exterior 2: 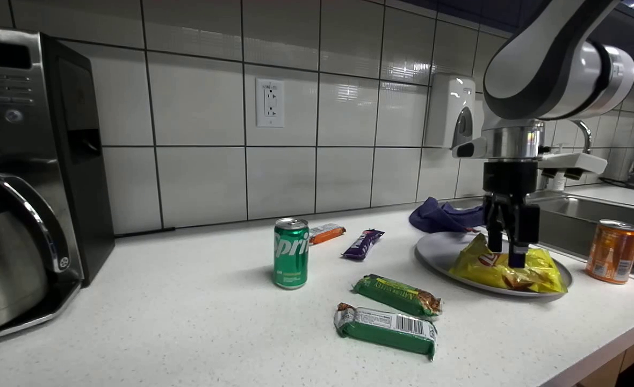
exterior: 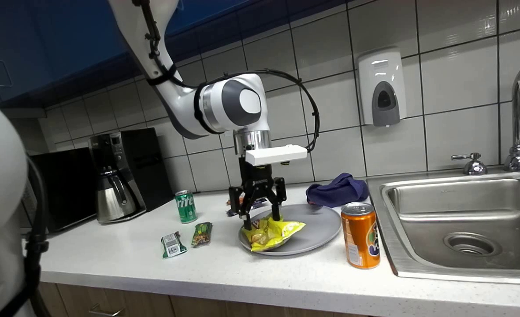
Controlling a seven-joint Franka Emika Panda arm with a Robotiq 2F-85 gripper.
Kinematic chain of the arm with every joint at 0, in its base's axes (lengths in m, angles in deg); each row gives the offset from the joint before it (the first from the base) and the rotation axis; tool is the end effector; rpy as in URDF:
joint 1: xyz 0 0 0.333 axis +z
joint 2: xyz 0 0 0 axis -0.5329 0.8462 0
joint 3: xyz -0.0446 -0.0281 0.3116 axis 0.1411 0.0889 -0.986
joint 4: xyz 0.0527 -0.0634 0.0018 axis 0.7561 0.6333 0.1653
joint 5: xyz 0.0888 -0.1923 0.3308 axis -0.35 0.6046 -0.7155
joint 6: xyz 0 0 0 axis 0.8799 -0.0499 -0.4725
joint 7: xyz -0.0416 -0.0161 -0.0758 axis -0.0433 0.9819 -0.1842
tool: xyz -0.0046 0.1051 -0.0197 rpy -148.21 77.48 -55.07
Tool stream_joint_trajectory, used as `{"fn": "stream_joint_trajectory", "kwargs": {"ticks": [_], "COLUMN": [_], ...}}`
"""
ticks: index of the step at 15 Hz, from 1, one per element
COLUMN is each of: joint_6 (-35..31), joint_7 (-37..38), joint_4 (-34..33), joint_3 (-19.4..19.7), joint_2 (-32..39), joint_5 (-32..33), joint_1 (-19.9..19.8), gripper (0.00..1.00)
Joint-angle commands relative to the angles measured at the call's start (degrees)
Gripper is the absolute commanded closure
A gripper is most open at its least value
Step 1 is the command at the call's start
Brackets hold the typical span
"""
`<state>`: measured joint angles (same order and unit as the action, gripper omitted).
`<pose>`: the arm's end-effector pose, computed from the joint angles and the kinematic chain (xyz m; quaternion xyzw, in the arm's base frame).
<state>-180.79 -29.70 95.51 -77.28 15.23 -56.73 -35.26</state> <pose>0.4654 -0.0670 0.2504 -0.8788 -0.4729 0.0523 0.0367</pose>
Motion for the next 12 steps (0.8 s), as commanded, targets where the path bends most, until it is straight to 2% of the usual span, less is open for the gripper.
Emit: {"fn": "stream_joint_trajectory", "kwargs": {"ticks": [1, 8, 9, 12], "joint_6": [-0.3, -0.3, -0.3, -0.3], "joint_7": [-0.3, -0.1, -0.1, 0.0], "joint_4": [-0.6, -0.6, -0.5, -0.4], "joint_3": [-1.2, -1.1, -1.1, -1.1], "joint_2": [-0.4, -0.9, -1.0, -1.3], "joint_5": [0.9, 1.3, 1.4, 1.4], "joint_1": [-0.8, -0.9, -0.9, -0.8], "gripper": [0.42, 0.97, 1.0, 1.0]}}
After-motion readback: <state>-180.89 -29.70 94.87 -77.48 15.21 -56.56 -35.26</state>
